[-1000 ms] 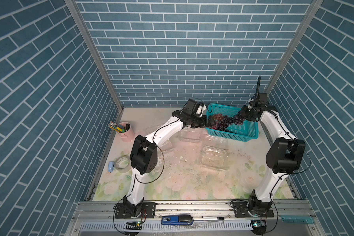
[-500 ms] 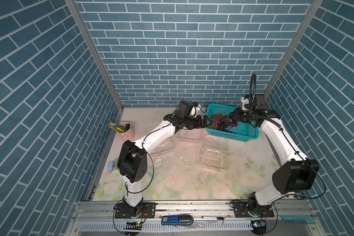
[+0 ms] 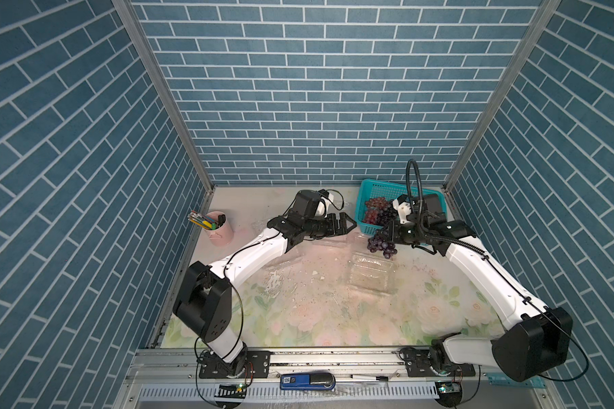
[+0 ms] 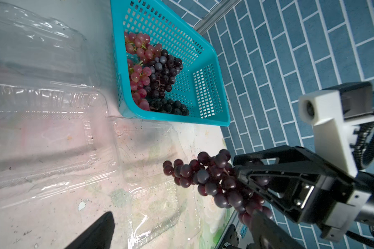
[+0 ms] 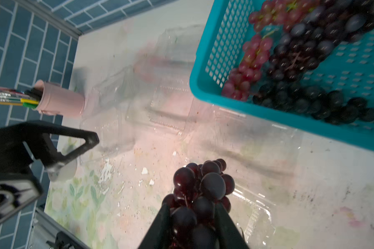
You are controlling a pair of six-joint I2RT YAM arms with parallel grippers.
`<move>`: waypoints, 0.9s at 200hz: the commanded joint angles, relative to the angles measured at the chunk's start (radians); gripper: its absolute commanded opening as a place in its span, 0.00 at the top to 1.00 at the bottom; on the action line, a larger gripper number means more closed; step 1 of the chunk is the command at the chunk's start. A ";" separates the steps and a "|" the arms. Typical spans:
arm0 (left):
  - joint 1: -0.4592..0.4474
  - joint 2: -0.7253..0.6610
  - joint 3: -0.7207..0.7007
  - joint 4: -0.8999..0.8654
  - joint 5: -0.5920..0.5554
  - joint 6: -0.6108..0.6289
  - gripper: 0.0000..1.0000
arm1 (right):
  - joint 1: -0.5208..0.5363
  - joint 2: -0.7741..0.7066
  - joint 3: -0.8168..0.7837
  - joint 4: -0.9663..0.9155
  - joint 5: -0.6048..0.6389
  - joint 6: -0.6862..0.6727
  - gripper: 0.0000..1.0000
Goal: Pack grapes into containers
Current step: Place the grape into the packing box.
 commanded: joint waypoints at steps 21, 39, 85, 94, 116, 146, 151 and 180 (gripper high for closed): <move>0.006 -0.041 -0.058 0.049 -0.033 -0.021 0.00 | 0.068 -0.033 -0.086 0.104 -0.107 -0.061 0.65; 0.006 -0.043 -0.065 0.047 -0.038 -0.024 0.01 | 0.088 -0.023 -0.110 0.121 -0.137 -0.078 0.65; 0.006 -0.039 -0.070 0.044 -0.044 -0.027 0.00 | 0.112 0.034 -0.161 0.119 -0.140 -0.137 0.65; 0.006 -0.037 -0.070 0.045 -0.046 -0.029 0.01 | 0.112 0.039 -0.175 0.117 -0.118 -0.150 0.65; 0.006 -0.031 -0.070 0.044 -0.047 -0.030 0.00 | 0.111 0.055 -0.192 0.095 -0.065 -0.185 0.65; 0.006 -0.015 -0.064 0.044 -0.040 -0.031 0.00 | 0.111 0.077 -0.207 0.081 0.005 -0.202 0.64; 0.006 -0.012 -0.061 0.044 -0.040 -0.029 0.00 | 0.111 0.081 -0.209 0.083 0.022 -0.204 0.64; 0.006 0.001 -0.058 0.047 -0.035 -0.033 0.00 | 0.110 0.118 -0.210 0.097 0.090 -0.205 0.60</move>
